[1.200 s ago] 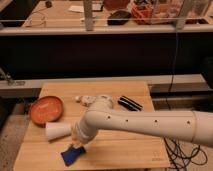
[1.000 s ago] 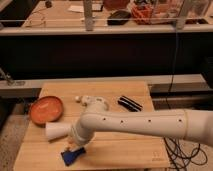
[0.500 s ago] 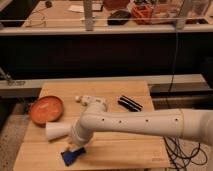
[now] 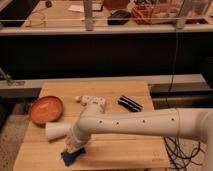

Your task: Place the pepper on the white sponge

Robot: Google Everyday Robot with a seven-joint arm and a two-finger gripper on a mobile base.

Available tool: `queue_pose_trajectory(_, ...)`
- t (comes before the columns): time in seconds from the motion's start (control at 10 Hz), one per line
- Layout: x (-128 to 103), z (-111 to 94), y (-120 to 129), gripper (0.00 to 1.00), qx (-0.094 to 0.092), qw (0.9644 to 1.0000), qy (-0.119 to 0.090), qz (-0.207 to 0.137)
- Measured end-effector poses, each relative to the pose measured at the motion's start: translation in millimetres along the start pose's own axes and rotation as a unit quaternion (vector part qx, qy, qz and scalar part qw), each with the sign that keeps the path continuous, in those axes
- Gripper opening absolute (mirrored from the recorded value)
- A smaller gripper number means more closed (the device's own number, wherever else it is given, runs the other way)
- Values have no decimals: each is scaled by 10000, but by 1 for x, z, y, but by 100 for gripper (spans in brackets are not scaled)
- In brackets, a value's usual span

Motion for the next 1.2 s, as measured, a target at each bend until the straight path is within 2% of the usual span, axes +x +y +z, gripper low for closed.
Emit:
queue_pose_trajectory(0.6,-2,12,1,11,5,10000,-11,-11)
queue_pose_trajectory(0.7,-1,14,1,16,22,10000,-4,4)
queue_pose_trajectory(0.8,1,15,1,27,33,10000,-5,23)
queue_pose_trajectory(1.1,0,15,1,50,34,10000,-1,31)
queue_pose_trajectory(1.2,2,14,2,53,49,10000,9,53)
